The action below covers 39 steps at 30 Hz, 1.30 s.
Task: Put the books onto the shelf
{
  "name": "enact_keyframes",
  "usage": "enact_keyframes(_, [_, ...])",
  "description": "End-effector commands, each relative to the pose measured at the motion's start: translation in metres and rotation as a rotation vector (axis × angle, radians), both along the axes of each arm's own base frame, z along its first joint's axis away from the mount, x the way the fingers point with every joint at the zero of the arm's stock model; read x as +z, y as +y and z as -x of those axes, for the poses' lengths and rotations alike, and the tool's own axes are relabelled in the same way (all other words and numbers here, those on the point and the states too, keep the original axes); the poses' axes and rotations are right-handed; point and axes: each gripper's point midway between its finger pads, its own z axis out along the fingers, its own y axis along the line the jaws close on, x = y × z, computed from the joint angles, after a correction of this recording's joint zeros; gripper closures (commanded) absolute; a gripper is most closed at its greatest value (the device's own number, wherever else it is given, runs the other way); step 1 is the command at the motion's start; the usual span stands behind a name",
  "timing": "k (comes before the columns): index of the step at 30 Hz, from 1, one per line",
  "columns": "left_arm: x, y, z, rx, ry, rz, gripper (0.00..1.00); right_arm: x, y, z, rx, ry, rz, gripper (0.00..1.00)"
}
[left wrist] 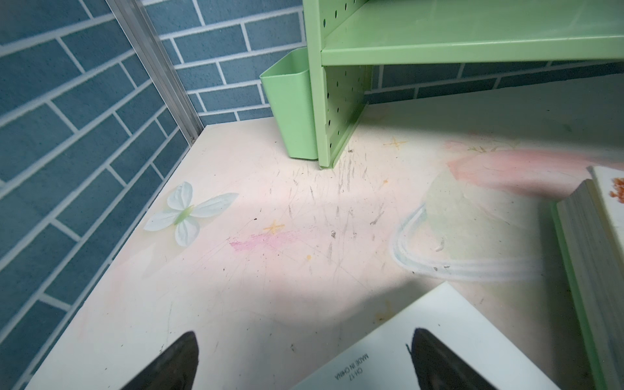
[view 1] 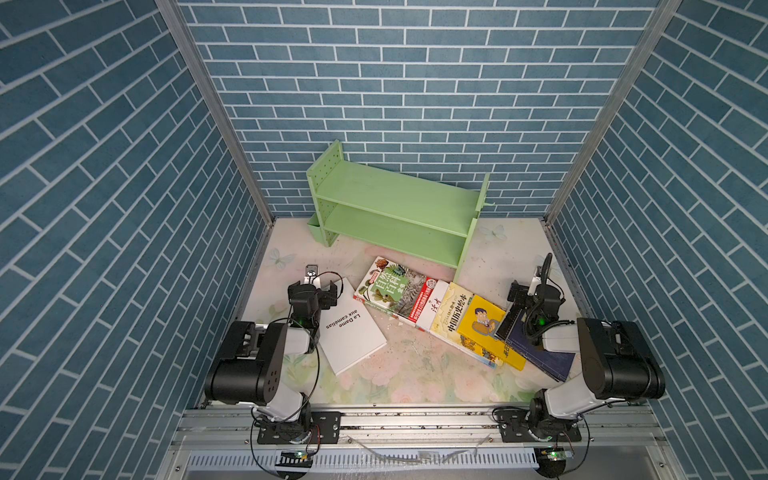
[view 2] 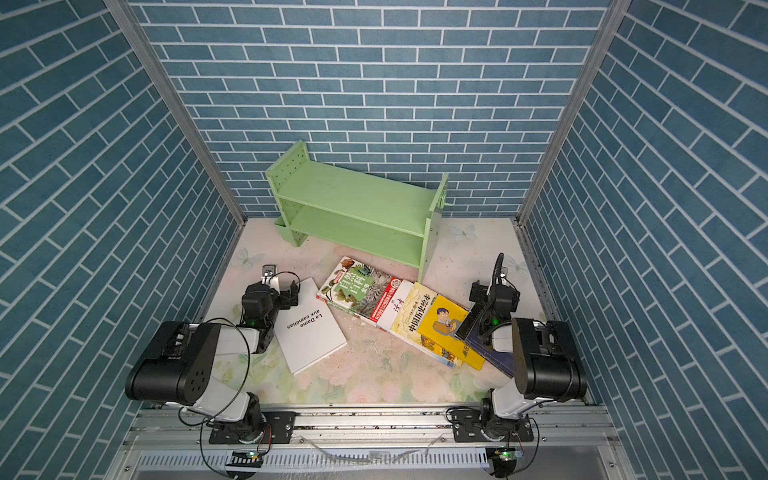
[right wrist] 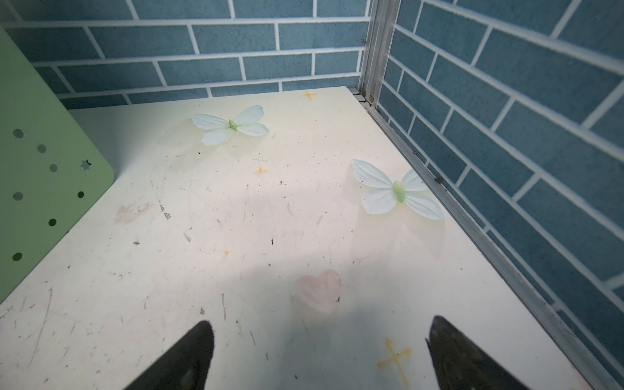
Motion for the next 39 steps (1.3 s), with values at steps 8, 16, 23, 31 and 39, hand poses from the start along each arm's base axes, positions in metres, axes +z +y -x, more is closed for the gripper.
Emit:
enact_keyframes(8, [0.008, 0.001, -0.004, 0.000, -0.019, -0.007, 0.00, 0.006, 0.000, -0.005, 0.006, -0.015, 0.004, 0.01])
enact_keyframes(16, [0.029, -0.002, -0.003, -0.016, -0.004, -0.006, 0.00, 0.031, 0.007, 0.001, 0.050, -0.006, 0.005, 0.01])
enact_keyframes(23, [0.096, -0.017, 0.015, -0.036, 0.045, 0.156, 0.00, 0.113, 0.034, 0.039, 0.107, 0.044, -0.224, 0.01])
enact_keyframes(31, [0.159, -0.074, 0.059, -0.173, 0.075, 0.623, 0.00, 0.162, 0.102, 0.095, 0.222, 0.083, -0.777, 0.01])
enact_keyframes(39, [0.156, -0.171, 0.105, -0.369, 0.213, 0.866, 0.00, 0.158, 0.206, 0.118, 0.408, 0.179, -0.997, 0.01])
